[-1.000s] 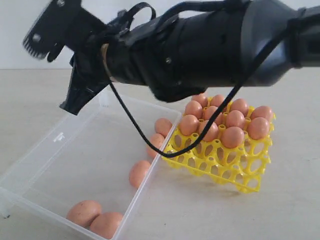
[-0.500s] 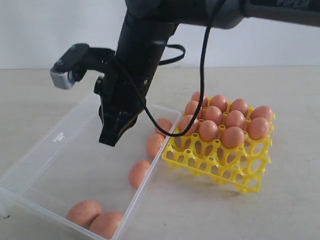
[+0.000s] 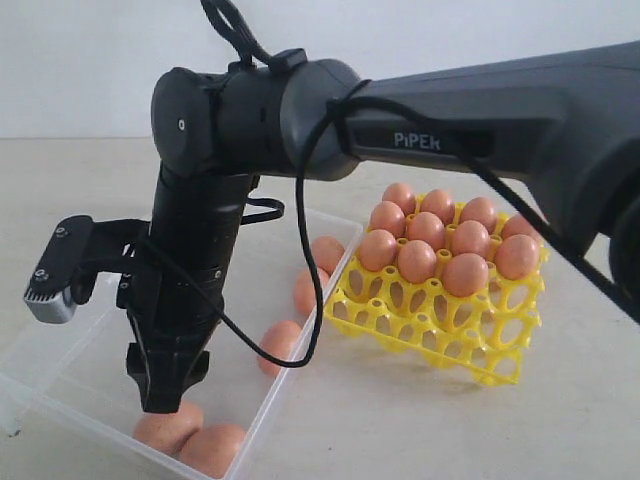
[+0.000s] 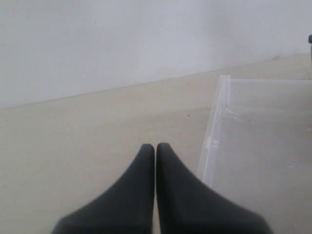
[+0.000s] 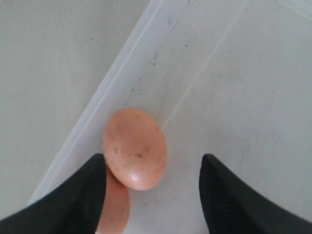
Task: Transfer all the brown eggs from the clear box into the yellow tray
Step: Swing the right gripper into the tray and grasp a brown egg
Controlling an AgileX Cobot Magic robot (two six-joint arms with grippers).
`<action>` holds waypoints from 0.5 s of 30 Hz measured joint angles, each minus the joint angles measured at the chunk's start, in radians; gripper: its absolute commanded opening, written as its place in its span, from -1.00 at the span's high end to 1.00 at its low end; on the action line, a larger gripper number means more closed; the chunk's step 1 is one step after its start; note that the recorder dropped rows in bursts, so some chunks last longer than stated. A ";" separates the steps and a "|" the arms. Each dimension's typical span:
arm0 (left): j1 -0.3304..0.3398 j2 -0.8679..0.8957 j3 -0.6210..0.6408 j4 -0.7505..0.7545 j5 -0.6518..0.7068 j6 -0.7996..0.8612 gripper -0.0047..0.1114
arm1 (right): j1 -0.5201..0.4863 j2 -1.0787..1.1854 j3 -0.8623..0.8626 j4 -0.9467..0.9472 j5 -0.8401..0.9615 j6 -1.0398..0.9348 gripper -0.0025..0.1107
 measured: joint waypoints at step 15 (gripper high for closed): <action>0.000 0.000 0.000 0.000 0.000 0.000 0.90 | 0.000 0.057 0.004 -0.002 -0.027 -0.008 -0.02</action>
